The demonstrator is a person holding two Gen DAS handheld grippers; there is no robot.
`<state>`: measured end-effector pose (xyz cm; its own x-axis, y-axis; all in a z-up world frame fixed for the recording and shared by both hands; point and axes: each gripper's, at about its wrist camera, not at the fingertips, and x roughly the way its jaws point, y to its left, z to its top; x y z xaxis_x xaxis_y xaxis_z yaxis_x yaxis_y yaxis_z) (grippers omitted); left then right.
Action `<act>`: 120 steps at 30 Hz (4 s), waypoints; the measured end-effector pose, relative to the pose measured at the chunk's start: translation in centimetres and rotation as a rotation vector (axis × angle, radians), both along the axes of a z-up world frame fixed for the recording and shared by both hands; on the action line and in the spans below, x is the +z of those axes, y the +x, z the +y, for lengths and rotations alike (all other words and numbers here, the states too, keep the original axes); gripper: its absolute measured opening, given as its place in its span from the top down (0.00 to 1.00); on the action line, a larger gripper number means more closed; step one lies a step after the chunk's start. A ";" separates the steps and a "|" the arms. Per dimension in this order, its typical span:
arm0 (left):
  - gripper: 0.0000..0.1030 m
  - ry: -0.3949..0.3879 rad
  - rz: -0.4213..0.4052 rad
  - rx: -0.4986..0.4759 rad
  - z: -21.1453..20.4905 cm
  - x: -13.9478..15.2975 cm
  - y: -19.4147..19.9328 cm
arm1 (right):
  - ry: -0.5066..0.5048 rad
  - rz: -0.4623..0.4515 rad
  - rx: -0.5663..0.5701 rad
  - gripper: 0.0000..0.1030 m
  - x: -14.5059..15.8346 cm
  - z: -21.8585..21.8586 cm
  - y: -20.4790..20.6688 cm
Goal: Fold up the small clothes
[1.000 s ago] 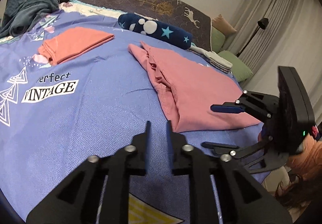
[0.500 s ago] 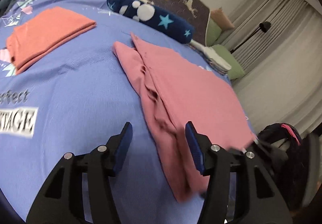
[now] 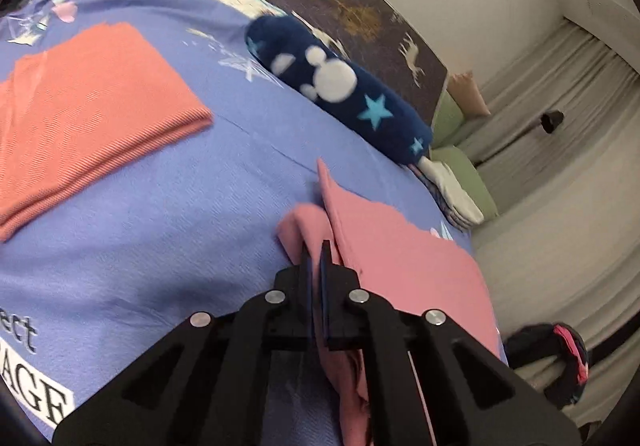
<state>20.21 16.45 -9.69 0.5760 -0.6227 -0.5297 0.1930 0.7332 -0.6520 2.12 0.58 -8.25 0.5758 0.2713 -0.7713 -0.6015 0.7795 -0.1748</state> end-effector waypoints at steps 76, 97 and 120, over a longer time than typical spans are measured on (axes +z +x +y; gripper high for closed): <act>0.92 0.206 -0.006 -0.207 -16.2 9.3 1.0 | 0.567 -0.030 -0.261 0.94 6.4 -12.4 0.0; 0.92 0.366 -0.041 -0.363 -35.3 10.5 -0.9 | 0.730 -0.088 -0.486 0.94 5.7 -26.6 -5.0; 0.91 0.570 0.008 -0.457 -45.8 5.3 -1.6 | 0.805 -0.045 -0.657 0.94 3.0 -33.3 -7.7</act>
